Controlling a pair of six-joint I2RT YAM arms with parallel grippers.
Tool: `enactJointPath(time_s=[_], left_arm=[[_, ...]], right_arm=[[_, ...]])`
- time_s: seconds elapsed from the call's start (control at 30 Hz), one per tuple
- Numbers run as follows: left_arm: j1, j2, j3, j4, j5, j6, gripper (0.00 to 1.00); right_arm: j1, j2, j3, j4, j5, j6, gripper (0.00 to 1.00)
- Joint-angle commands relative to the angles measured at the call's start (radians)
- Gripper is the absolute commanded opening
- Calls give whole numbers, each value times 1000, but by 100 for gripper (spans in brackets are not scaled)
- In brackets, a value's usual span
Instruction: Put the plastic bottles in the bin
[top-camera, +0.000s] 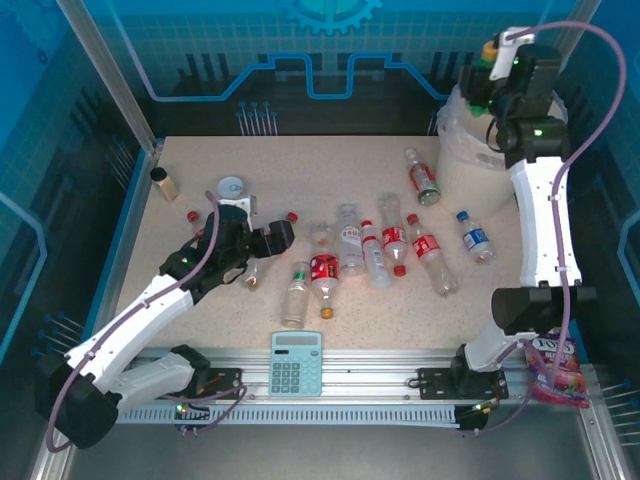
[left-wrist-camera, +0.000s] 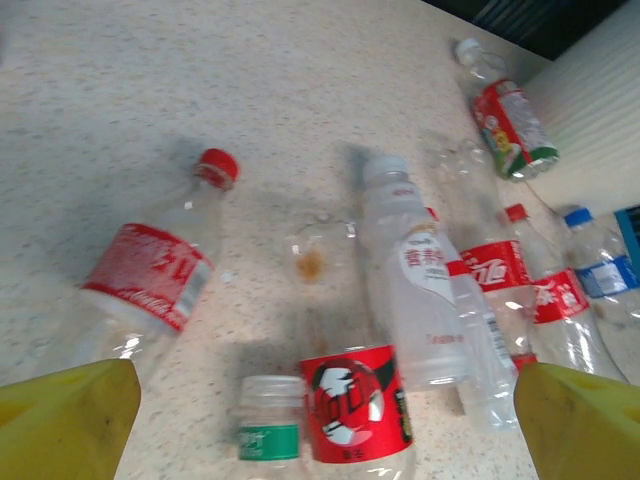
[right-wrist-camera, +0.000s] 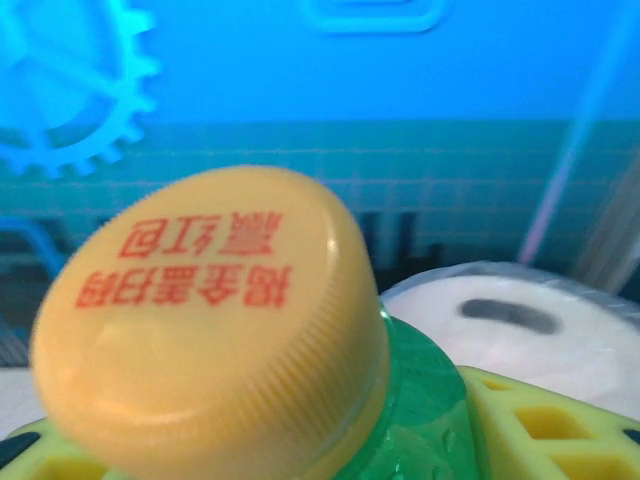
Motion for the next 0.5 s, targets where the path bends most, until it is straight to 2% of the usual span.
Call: enactJointPath(time_s=[0.0, 0.13, 0.37, 0.47], left_arm=[[58, -34, -30, -122, -33, -38, 97], [122, -74, -65, -150, -7, -53, 97], [174, -106, -94, -193, -11, -55, 96], [197, -101, -90, -215, 0, -53, 96]], right_arm=[[-52, 88, 67, -42, 81, -34, 54], [-96, 155, 77, -40, 87, -44, 54], [-143, 262, 57, 22, 86, -65, 54], [-161, 319, 89, -6, 59, -66, 54]])
